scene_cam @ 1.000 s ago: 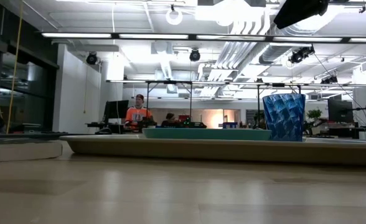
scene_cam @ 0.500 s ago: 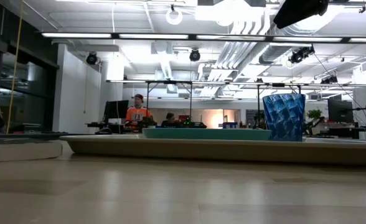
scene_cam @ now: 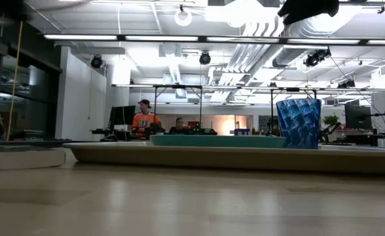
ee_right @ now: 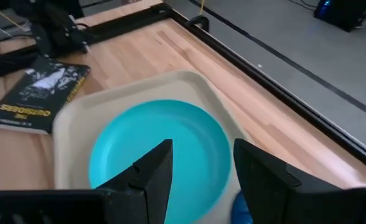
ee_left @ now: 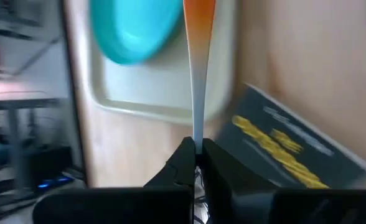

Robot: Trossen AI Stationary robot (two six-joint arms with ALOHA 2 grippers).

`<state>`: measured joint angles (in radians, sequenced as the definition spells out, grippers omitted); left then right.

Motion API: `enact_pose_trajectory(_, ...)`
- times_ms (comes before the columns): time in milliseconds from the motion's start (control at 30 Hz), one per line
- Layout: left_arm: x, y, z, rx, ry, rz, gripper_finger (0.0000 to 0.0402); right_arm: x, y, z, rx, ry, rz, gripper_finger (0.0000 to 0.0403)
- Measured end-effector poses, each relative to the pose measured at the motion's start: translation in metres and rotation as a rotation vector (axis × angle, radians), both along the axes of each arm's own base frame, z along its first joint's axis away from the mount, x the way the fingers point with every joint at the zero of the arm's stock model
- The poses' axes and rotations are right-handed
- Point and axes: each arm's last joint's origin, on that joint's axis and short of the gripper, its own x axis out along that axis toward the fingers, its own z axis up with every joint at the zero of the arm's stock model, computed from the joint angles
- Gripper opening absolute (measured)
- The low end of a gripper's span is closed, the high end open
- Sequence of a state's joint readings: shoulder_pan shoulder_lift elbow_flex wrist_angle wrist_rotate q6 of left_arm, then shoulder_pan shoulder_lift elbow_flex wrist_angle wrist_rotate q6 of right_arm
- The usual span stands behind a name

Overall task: Pick and place plate/cup/fork/spoon on tray
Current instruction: Put the orange spoon on the gray serving tray

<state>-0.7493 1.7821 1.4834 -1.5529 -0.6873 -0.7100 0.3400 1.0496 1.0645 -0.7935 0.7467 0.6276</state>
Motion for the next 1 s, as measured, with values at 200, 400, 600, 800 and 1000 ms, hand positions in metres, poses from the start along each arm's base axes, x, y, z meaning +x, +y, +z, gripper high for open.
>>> enact_pose_trajectory(200,0.037,0.052,0.004,0.196,-0.054,0.055,0.0,0.033,0.004,-0.016,-0.043,0.046,0.023,0.0162)
enact_pose_trajectory(400,0.054,0.086,0.008,0.379,-0.142,0.111,0.0,0.07,-0.002,-0.044,-0.107,0.147,0.004,0.0162)
enact_pose_trajectory(600,0.049,0.106,0.0,0.506,-0.252,0.164,0.0,0.095,-0.011,-0.063,-0.152,0.197,0.025,0.0162)
enact_pose_trajectory(800,0.021,0.127,-0.022,0.5,-0.349,0.253,0.0,0.106,-0.019,-0.061,-0.16,0.168,0.088,0.0162)
enact_pose_trajectory(1000,-0.002,0.135,-0.028,0.384,-0.496,0.291,0.0,0.123,-0.034,-0.054,-0.117,0.036,0.216,0.0162)
